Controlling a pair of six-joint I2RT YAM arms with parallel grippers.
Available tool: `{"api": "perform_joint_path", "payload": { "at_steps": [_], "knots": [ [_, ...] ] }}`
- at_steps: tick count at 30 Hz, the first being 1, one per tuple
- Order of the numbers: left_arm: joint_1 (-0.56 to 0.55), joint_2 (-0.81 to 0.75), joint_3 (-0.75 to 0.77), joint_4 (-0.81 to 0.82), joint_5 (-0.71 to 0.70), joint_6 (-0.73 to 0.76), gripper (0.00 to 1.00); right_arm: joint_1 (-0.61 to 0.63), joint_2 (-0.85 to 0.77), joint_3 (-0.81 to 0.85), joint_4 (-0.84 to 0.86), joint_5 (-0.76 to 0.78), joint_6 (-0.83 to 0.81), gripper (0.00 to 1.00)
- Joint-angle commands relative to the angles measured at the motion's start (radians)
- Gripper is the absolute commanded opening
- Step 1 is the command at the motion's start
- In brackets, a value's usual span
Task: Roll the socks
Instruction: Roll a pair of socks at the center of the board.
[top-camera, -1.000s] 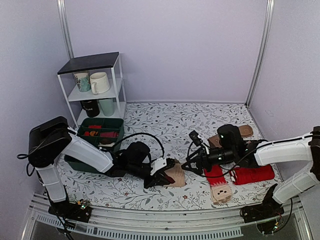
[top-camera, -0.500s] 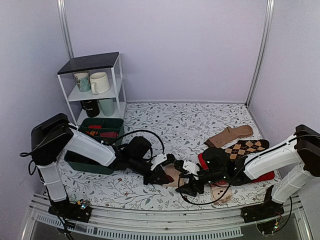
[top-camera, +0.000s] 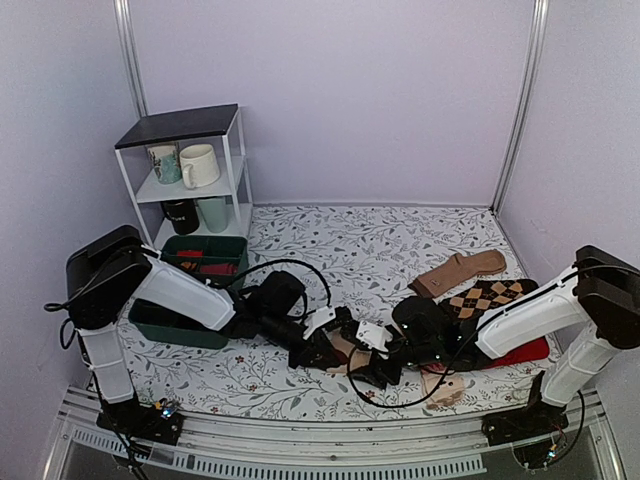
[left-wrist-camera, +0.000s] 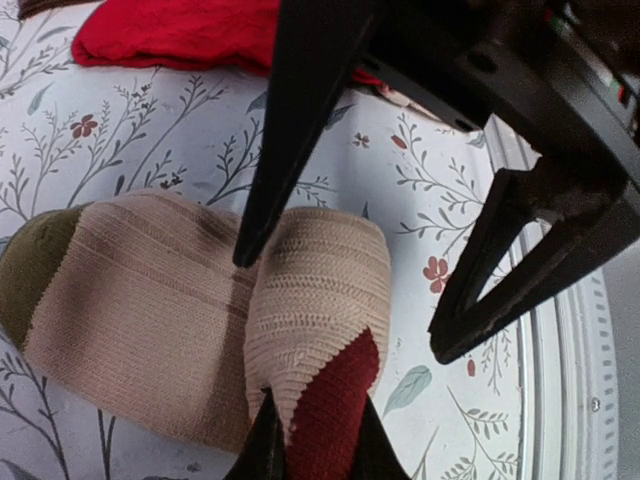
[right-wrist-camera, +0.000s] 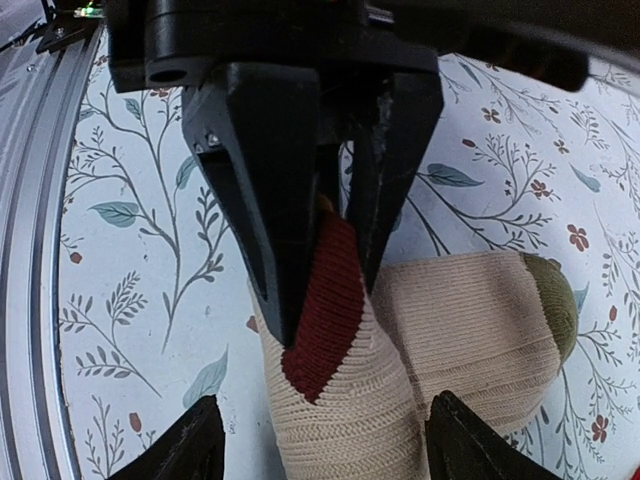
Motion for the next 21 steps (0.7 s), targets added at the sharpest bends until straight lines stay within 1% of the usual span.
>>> {"api": "perform_joint_path", "payload": {
  "at_steps": [1, 3, 4, 8, 10, 11, 12, 13, 14, 15, 17, 21],
  "knots": [
    [0.001, 0.065, -0.017, -0.157, -0.048, -0.002, 0.0, 0.023, 0.054, 0.035, 0.012, -0.022, 0.012, 0.68],
    [0.002, 0.065, -0.014, -0.159, -0.048, -0.001, 0.0, 0.024, 0.067, 0.042, 0.004, -0.02, 0.025, 0.64],
    [0.002, 0.065, -0.014, -0.158, -0.05, -0.001, 0.0, 0.024, 0.073, 0.045, -0.003, -0.021, 0.029, 0.61],
    [0.002, 0.064, -0.015, -0.146, -0.043, -0.002, 0.0, 0.024, 0.106, 0.06, -0.035, -0.026, 0.066, 0.45],
    [0.002, 0.065, -0.017, -0.134, -0.039, -0.001, 0.0, 0.024, 0.124, 0.072, -0.047, -0.026, 0.082, 0.35],
    [0.002, 0.065, -0.016, -0.126, -0.042, -0.002, 0.02, 0.023, 0.131, 0.077, -0.056, -0.025, 0.097, 0.29],
    [0.002, 0.064, -0.018, -0.116, -0.047, -0.002, 0.08, 0.024, 0.138, 0.081, -0.065, -0.024, 0.107, 0.25],
    [0.002, 0.057, -0.023, -0.1, -0.051, -0.002, 0.17, 0.023, 0.146, 0.083, -0.074, -0.028, 0.12, 0.2],
    [0.002, 0.044, -0.03, -0.078, -0.061, -0.001, 0.25, 0.023, 0.152, 0.08, -0.082, -0.031, 0.128, 0.18],
    [0.002, 0.03, -0.038, -0.058, -0.071, 0.0, 0.3, 0.022, 0.157, 0.077, -0.085, -0.04, 0.145, 0.17],
    [0.002, -0.006, -0.051, -0.013, -0.102, 0.003, 0.32, 0.018, 0.169, 0.068, -0.089, -0.069, 0.168, 0.14],
    [0.002, -0.098, -0.084, 0.072, -0.156, 0.026, 0.32, 0.002, 0.193, 0.048, -0.095, -0.118, 0.237, 0.13]
  ]
}}
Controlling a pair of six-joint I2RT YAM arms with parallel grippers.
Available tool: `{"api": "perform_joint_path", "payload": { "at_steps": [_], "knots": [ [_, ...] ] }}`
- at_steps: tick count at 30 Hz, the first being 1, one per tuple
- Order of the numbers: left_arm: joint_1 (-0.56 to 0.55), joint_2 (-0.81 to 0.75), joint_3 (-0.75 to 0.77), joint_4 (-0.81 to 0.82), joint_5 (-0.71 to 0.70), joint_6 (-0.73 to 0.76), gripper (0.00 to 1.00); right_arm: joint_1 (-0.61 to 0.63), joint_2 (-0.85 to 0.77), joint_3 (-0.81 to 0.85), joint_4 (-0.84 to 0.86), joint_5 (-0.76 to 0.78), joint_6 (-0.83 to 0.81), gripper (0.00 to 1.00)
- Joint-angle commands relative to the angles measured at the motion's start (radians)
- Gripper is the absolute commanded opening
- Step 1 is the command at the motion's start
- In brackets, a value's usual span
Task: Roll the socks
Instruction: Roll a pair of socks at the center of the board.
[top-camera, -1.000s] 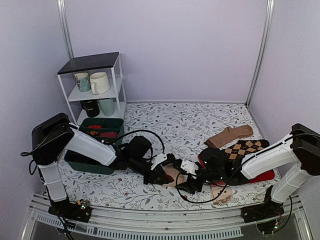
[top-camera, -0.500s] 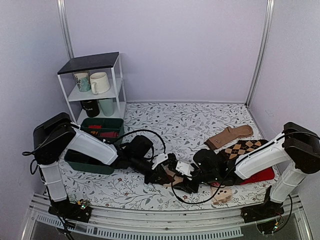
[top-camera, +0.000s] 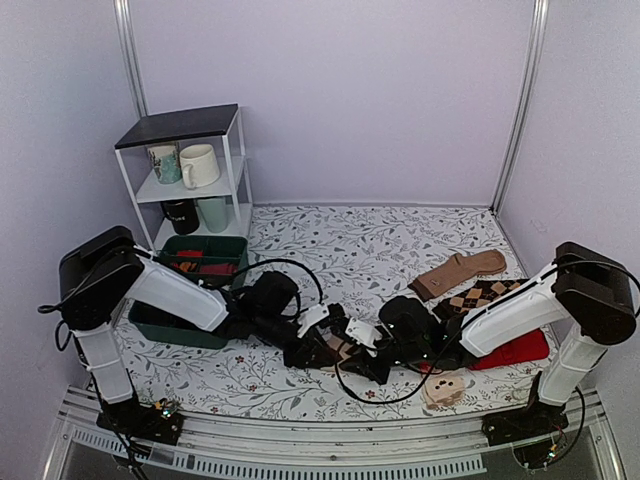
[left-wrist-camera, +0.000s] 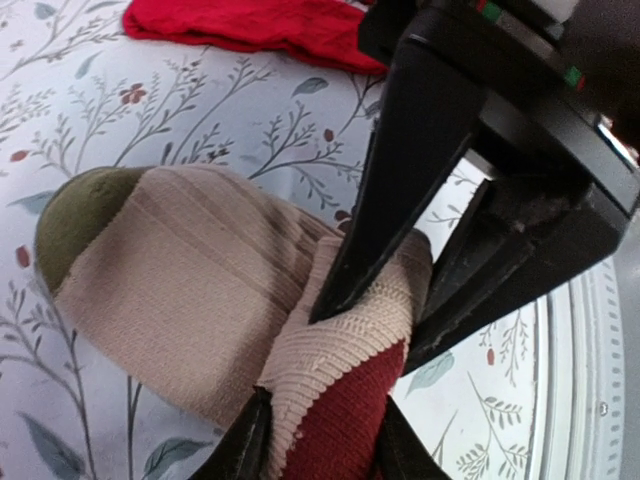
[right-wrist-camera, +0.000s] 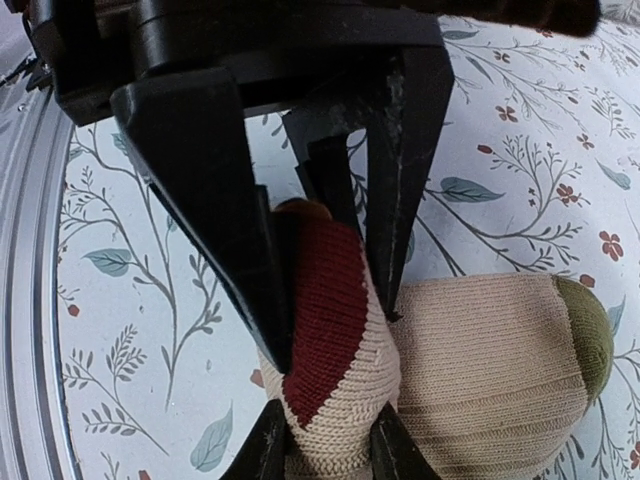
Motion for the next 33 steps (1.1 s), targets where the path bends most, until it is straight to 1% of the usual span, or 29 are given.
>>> {"api": "perform_joint_path", "payload": {
  "at_steps": [1, 3, 4, 7, 10, 11, 12, 13, 19, 23, 27, 33],
  "knots": [
    [-0.01, -0.086, -0.06, 0.067, -0.108, 0.072, 0.32, -0.014, 0.086, -0.031, -0.103, -0.114, 0.146, 0.13],
    [-0.012, -0.138, -0.108, 0.135, -0.116, 0.096, 0.42, -0.032, 0.091, -0.042, -0.102, -0.149, 0.165, 0.13],
    [-0.012, -0.16, -0.135, 0.163, -0.107, 0.109, 0.44, -0.04, 0.091, -0.048, -0.102, -0.167, 0.175, 0.13],
    [-0.013, -0.22, -0.202, 0.236, -0.088, 0.148, 0.45, -0.074, 0.095, -0.059, -0.111, -0.224, 0.197, 0.13],
    [-0.016, -0.274, -0.277, 0.321, -0.081, 0.156, 0.47, -0.093, 0.115, -0.049, -0.141, -0.273, 0.207, 0.13],
    [-0.017, -0.288, -0.301, 0.35, -0.078, 0.159, 0.49, -0.096, 0.121, -0.044, -0.152, -0.283, 0.21, 0.12],
    [-0.018, -0.297, -0.323, 0.378, -0.075, 0.163, 0.54, -0.099, 0.128, -0.037, -0.164, -0.295, 0.214, 0.12],
    [-0.02, -0.3, -0.34, 0.403, -0.079, 0.165, 0.55, -0.104, 0.137, -0.027, -0.18, -0.305, 0.218, 0.13],
    [-0.039, -0.23, -0.369, 0.459, -0.119, 0.176, 0.56, -0.14, 0.212, 0.05, -0.307, -0.421, 0.233, 0.12],
    [-0.05, -0.195, -0.354, 0.467, -0.171, 0.184, 0.56, -0.155, 0.243, 0.108, -0.41, -0.467, 0.242, 0.13],
    [-0.05, -0.166, -0.333, 0.459, -0.195, 0.2, 0.56, -0.161, 0.28, 0.131, -0.435, -0.49, 0.267, 0.13],
    [-0.069, -0.105, -0.282, 0.4, -0.217, 0.216, 0.55, -0.165, 0.314, 0.148, -0.443, -0.519, 0.286, 0.13]
  ]
}}
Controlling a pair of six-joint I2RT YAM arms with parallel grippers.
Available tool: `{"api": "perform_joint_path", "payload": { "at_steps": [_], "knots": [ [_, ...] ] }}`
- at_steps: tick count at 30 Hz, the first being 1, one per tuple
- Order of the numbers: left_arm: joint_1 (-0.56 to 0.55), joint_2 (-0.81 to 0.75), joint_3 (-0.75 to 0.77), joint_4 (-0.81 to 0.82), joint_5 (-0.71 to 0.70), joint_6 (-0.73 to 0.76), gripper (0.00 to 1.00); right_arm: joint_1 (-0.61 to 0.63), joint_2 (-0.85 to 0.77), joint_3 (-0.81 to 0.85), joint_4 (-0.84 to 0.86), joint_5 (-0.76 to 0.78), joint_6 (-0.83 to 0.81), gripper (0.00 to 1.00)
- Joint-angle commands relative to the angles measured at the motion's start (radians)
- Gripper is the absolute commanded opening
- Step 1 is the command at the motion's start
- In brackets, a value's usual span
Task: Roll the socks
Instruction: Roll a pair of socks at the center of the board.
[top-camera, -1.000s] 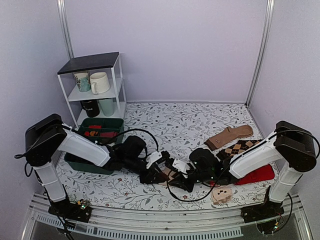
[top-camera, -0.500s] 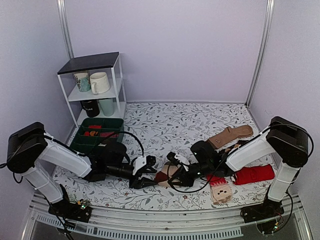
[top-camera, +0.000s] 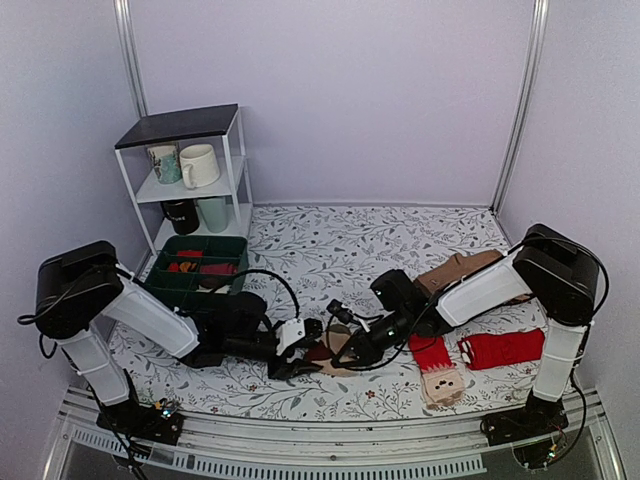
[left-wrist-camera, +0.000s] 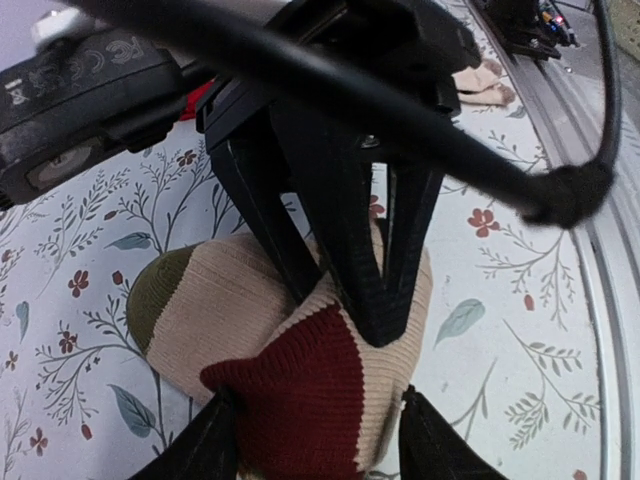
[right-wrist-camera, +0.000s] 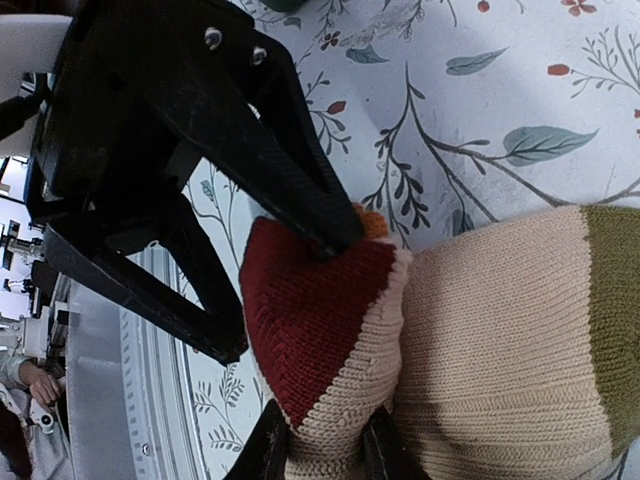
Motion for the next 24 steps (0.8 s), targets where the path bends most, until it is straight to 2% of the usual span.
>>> {"api": "perform_joint_path", "payload": {
  "at_steps": [1, 7, 11, 13, 15, 17, 20, 24],
  "knots": [
    [-0.025, 0.044, 0.046, -0.042, -0.027, 0.027, 0.55, 0.024, 0.111, -0.054, -0.28, 0.032, 0.02, 0.13],
    [-0.03, 0.077, 0.067, -0.093, -0.028, 0.023, 0.49, 0.009, 0.113, -0.047, -0.296, 0.025, 0.01, 0.13],
    [-0.035, 0.091, 0.072, -0.128, -0.013, 0.012, 0.39, 0.001, 0.116, -0.041, -0.294, 0.021, 0.008, 0.13],
    [-0.037, 0.1, 0.078, -0.149, 0.0, 0.003, 0.31, -0.001, 0.117, -0.034, -0.296, 0.016, 0.007, 0.13],
    [-0.042, 0.112, 0.087, -0.167, 0.007, -0.003, 0.19, -0.004, 0.113, -0.026, -0.298, 0.017, 0.006, 0.13],
    [-0.048, 0.12, 0.097, -0.192, 0.01, -0.005, 0.0, -0.003, 0.102, -0.021, -0.303, 0.023, 0.004, 0.14],
    [-0.048, 0.124, 0.107, -0.228, 0.019, -0.014, 0.0, -0.004, 0.054, -0.01, -0.303, 0.048, 0.001, 0.17],
    [-0.047, 0.127, 0.132, -0.318, 0.026, -0.036, 0.0, -0.003, -0.062, 0.005, -0.257, 0.136, -0.007, 0.33]
  ]
}}
